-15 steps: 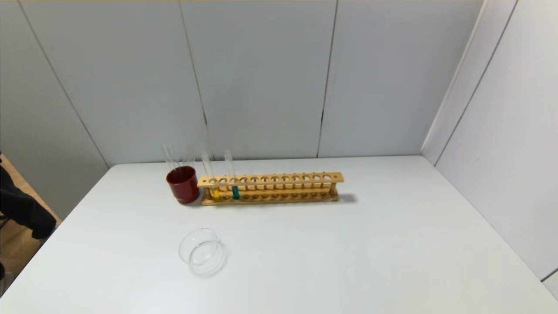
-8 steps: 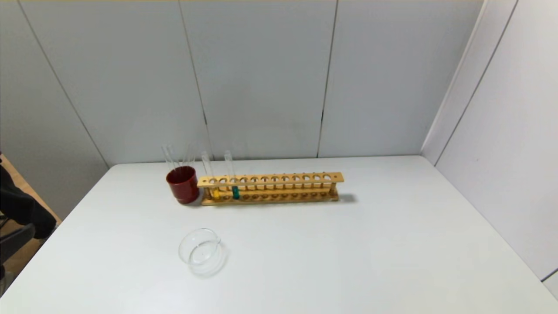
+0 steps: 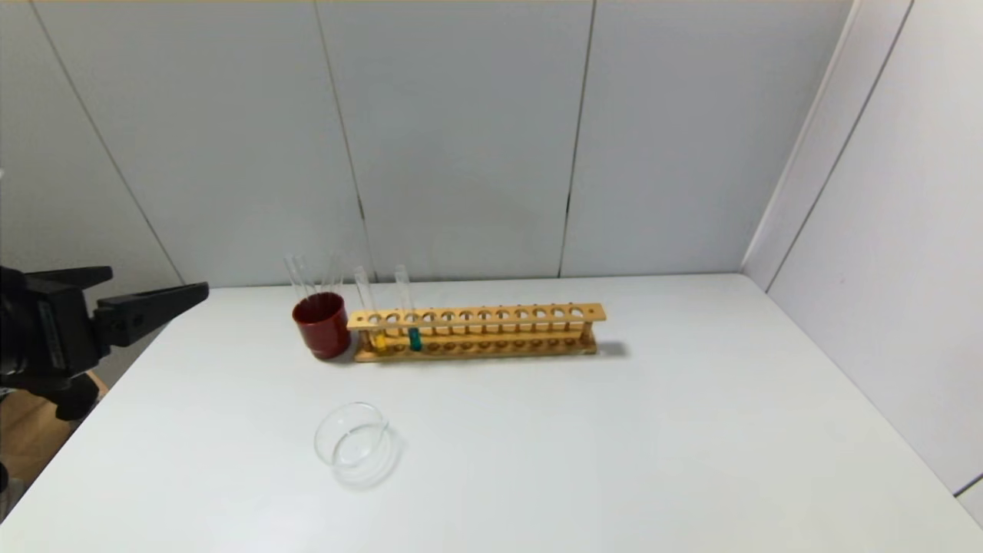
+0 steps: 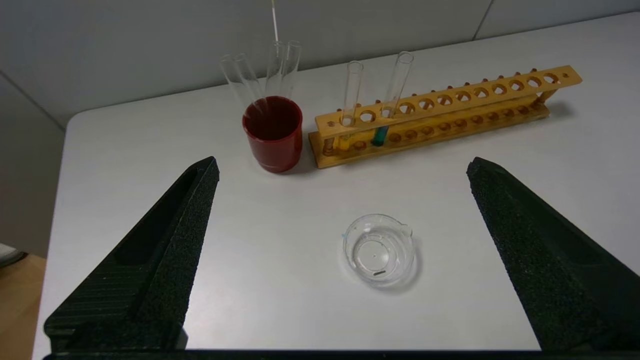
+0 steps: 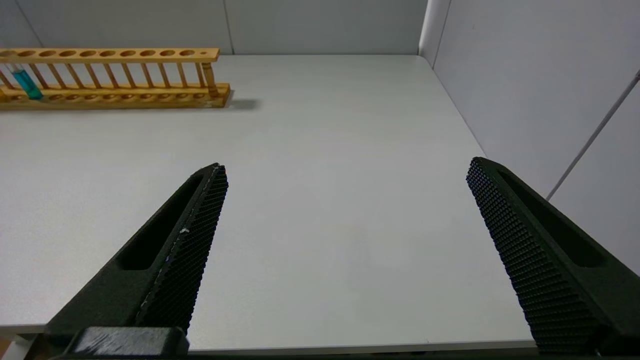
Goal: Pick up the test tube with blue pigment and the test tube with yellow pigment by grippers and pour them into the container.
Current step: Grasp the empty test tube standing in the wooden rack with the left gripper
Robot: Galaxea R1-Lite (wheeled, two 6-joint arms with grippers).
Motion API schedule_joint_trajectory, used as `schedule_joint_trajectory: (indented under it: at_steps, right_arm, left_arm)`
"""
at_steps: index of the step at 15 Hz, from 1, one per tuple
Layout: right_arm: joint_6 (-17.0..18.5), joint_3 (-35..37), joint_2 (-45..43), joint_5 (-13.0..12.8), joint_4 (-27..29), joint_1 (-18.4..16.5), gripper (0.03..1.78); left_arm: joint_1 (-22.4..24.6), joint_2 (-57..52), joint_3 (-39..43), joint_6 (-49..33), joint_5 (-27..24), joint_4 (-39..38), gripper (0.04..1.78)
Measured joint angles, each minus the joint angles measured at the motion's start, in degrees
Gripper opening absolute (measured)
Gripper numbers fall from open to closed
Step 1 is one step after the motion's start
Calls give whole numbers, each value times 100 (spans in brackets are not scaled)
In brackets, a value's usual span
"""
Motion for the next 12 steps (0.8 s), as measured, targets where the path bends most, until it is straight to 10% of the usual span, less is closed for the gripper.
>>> schedule_joint_trajectory:
  at_steps: [12]
  right_arm:
    - [0, 0, 0, 0, 0, 0, 175]
  left_arm:
    - [-138, 2255, -397, -366, -887, -686, 175]
